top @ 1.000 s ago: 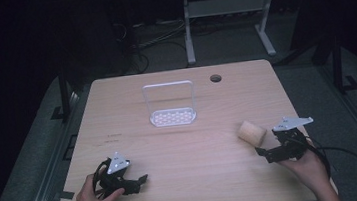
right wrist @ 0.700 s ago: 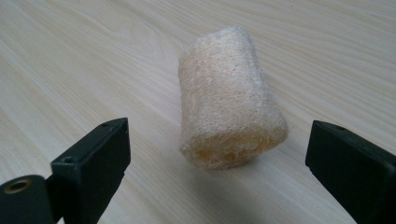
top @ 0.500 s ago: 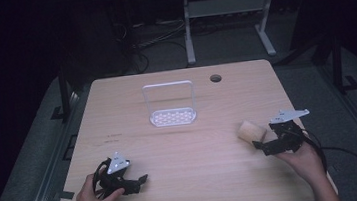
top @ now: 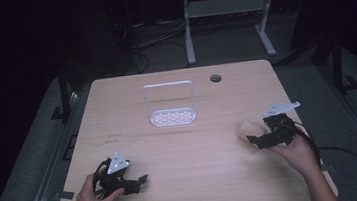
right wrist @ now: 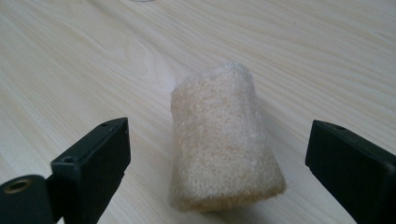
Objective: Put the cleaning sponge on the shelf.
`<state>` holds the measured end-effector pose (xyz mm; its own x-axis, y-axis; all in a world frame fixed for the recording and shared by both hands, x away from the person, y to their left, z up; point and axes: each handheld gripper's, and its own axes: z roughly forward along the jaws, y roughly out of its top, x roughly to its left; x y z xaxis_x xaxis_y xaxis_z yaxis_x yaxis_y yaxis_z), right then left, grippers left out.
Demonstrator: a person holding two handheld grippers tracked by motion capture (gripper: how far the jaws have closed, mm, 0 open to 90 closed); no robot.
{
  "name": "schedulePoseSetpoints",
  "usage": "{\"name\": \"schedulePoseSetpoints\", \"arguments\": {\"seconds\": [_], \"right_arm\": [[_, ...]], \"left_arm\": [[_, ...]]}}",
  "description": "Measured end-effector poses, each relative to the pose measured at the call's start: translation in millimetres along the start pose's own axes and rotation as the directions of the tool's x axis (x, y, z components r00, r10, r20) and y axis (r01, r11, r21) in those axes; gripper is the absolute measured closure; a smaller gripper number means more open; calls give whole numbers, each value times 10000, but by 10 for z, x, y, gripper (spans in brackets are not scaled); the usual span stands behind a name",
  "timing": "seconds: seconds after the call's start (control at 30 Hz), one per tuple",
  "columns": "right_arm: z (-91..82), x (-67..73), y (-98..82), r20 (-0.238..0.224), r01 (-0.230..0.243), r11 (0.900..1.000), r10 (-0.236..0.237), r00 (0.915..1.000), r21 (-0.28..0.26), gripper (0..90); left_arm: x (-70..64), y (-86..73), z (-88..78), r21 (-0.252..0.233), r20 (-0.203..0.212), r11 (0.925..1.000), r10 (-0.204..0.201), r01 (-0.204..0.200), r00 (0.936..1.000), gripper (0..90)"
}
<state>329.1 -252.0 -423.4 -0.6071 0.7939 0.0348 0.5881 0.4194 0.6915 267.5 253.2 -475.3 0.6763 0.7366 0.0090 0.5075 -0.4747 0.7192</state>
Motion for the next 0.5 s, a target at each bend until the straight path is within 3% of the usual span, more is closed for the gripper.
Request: {"name": "schedulePoseSetpoints", "arguments": {"seconds": [0.5], "right_arm": [[249,-57,21,-184,-168,9984,178,9997,534,72]], "left_arm": [[0,0,0,-1,1,10000,-3,3,10000,121]]}}
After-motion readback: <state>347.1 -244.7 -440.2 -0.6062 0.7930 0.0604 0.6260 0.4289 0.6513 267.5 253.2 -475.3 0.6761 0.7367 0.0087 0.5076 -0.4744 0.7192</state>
